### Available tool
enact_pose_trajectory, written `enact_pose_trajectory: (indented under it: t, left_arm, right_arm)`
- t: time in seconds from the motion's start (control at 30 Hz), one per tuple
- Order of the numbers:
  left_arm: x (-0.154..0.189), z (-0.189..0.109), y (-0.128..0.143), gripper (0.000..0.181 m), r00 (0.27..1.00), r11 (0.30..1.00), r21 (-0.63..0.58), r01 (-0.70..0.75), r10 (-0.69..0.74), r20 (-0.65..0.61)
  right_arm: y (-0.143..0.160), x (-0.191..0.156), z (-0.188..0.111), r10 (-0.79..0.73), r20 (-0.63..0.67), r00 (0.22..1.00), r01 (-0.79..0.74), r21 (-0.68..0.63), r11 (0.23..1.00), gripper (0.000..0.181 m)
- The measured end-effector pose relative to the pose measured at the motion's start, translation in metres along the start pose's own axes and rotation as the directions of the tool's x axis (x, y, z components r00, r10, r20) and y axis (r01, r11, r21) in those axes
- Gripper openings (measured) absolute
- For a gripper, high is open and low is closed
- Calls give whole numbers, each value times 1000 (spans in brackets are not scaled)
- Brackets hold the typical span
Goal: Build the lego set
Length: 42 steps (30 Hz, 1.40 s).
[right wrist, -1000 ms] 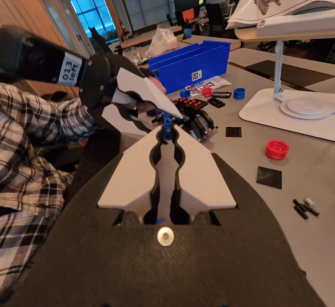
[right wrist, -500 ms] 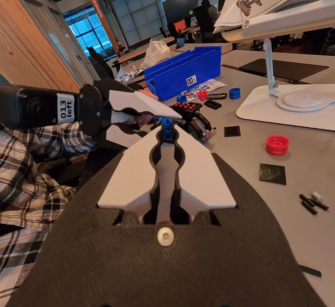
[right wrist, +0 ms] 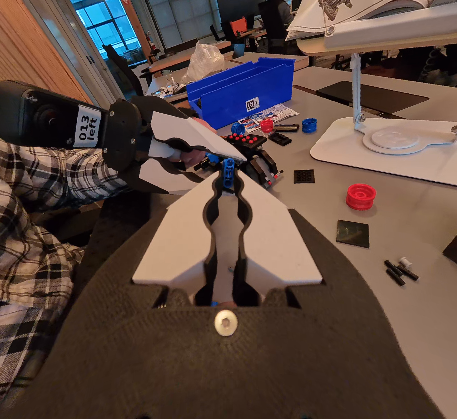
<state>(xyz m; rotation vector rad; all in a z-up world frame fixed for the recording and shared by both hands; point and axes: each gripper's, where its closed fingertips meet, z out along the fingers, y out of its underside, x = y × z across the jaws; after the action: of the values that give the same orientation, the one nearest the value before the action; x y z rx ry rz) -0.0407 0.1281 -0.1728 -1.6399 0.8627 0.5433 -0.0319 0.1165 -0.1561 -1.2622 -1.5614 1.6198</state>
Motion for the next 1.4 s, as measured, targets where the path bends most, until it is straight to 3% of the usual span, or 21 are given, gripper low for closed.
enact_pose_trajectory:
  t: [1.4]
  left_arm:
    - [1,0,6,25,994,995,18,100,-99,-54]
  right_arm:
    - [2,23,-19,-83,-88,993,81,-21,996,5]
